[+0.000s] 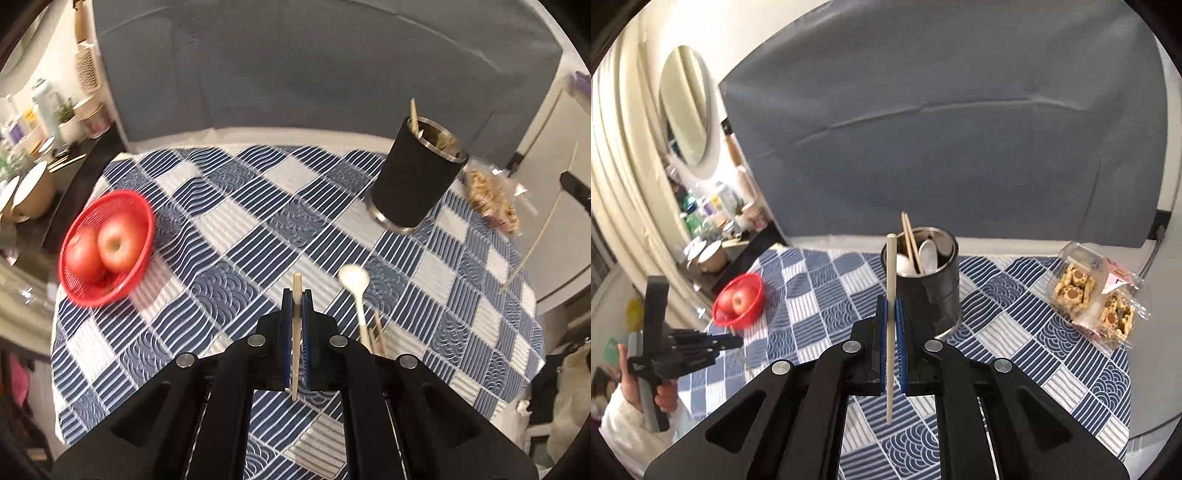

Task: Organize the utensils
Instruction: 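Carry both chopsticks over the black cup with both grippers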

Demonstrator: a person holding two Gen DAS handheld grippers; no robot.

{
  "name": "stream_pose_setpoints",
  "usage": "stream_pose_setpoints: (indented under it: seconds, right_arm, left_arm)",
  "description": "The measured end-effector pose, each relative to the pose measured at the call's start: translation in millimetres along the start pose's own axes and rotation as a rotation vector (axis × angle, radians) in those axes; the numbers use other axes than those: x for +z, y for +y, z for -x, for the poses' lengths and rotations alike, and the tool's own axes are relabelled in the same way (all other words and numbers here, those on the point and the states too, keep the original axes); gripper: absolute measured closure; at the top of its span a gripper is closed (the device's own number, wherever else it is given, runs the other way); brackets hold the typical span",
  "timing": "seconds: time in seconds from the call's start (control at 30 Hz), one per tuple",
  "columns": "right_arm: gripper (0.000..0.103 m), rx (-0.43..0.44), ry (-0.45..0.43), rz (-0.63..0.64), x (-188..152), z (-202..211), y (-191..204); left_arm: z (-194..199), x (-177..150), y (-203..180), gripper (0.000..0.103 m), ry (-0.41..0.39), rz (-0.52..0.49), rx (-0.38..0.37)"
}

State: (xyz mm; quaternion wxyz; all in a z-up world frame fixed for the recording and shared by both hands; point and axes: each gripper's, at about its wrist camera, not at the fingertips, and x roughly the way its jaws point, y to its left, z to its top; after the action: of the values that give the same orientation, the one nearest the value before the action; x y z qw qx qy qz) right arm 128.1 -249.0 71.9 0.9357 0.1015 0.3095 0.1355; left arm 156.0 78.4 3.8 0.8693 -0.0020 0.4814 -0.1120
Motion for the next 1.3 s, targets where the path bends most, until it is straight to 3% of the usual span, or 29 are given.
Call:
stream_pose_setpoints:
  seconds: [0.17, 0.53, 0.7, 0.83, 1.13, 1.3]
  right_arm:
    - [0.098, -0.087, -0.035, -0.004, 6, 5, 12]
    - [0.098, -0.236, -0.093, -0.019, 21, 11, 26]
    - [0.098, -0.242, -0.121, -0.028, 36, 18, 24]
    - [0.098, -0.215, -0.148, -0.038, 52, 21, 20]
    - [0.098, -0.165, -0.171, -0.024, 101, 6, 4]
    - [0.098, -0.122, -0.140, 0.011, 121, -8, -7]
  left_arm:
    - [8, 21, 10, 0.098, -0.027, -0.053, -0.109]
    - [37, 80, 12, 0.098, -0.143, -0.164, -0.225]
    - [56, 107, -5, 0.098, -0.194, -0.196, -0.286]
    - [67, 126, -23, 0.098, -0.220, -0.228, -0.291]
    - [80, 184, -56, 0.098, -0.229, -0.153, -0.370]
    - [78, 209, -71, 0.098, -0.247, -0.128, -0.411]
